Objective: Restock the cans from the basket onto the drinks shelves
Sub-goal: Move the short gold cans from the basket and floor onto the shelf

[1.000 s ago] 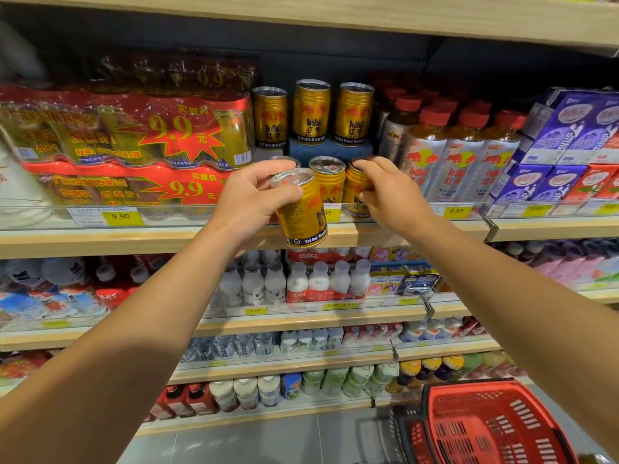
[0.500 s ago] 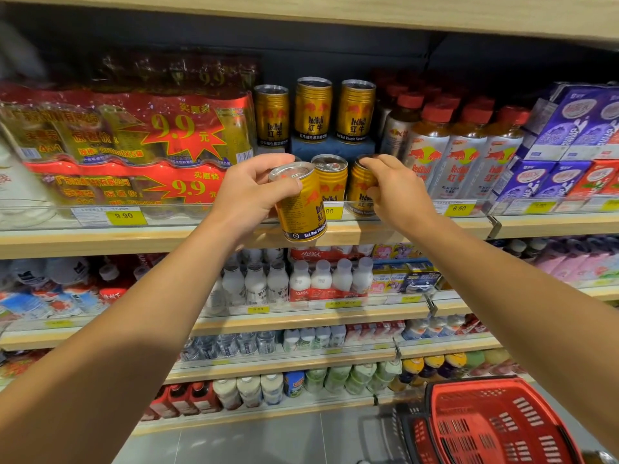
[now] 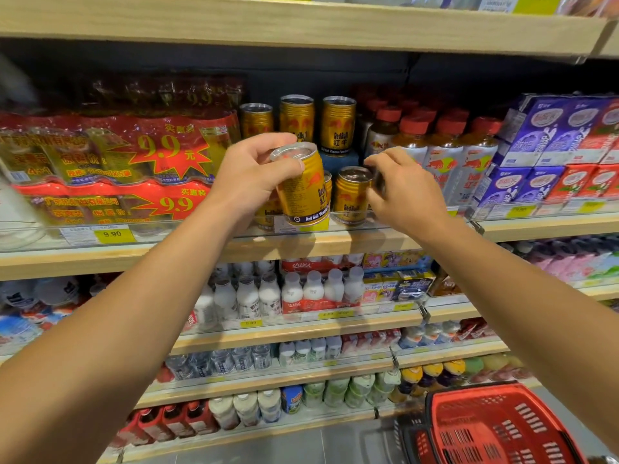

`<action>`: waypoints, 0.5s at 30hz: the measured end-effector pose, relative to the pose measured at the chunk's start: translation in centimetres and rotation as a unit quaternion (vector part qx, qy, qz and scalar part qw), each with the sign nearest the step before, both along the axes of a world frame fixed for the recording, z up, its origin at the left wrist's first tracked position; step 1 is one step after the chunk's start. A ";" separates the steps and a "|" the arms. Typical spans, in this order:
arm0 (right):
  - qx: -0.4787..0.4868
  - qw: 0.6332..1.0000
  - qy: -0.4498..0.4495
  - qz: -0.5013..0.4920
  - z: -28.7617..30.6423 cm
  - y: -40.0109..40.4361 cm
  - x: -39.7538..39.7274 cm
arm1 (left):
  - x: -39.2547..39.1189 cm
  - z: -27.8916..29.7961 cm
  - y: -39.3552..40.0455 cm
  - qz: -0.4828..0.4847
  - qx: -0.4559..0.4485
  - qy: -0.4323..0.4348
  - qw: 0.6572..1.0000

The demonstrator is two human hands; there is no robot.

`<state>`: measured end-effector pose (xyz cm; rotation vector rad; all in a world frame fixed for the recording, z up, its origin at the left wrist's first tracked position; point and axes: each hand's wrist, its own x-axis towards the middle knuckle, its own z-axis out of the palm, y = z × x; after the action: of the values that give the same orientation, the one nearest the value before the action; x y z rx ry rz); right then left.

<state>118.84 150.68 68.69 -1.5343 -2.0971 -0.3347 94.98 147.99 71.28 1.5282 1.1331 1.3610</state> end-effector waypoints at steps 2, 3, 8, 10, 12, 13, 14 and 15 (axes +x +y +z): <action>0.038 0.999 0.013 -0.001 0.8 -0.3 0.9 | 1.1 0.8 0.5 -0.002 0.013 0.013 1.000; 0.058 0.998 0.014 -0.003 1.2 -0.4 1.4 | 1.7 1.3 0.7 -0.001 0.018 0.017 1.000; 0.125 0.992 0.035 -0.011 2.7 0.3 4.0 | 5.2 3.2 2.3 0.009 0.044 0.050 0.998; 0.104 0.994 0.029 -0.024 3.4 0.9 4.6 | 6.3 3.6 3.2 0.012 0.041 0.051 0.998; 0.088 0.996 0.013 -0.030 3.9 1.4 5.0 | 7.3 3.7 4.2 0.009 0.039 0.061 0.997; 0.085 0.996 0.003 -0.031 4.0 1.7 5.1 | 7.6 3.7 4.7 0.012 0.042 0.070 0.997; 0.083 0.996 -0.005 -0.031 4.2 1.9 5.1 | 7.9 3.7 5.2 0.017 0.045 0.080 0.996; 0.081 0.996 -0.011 -0.032 4.3 2.1 5.1 | 8.2 3.7 5.6 0.022 0.046 0.087 0.995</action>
<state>123.98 152.78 72.95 -1.5090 -1.9883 -0.5335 103.20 153.57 74.99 1.7243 1.2313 1.3476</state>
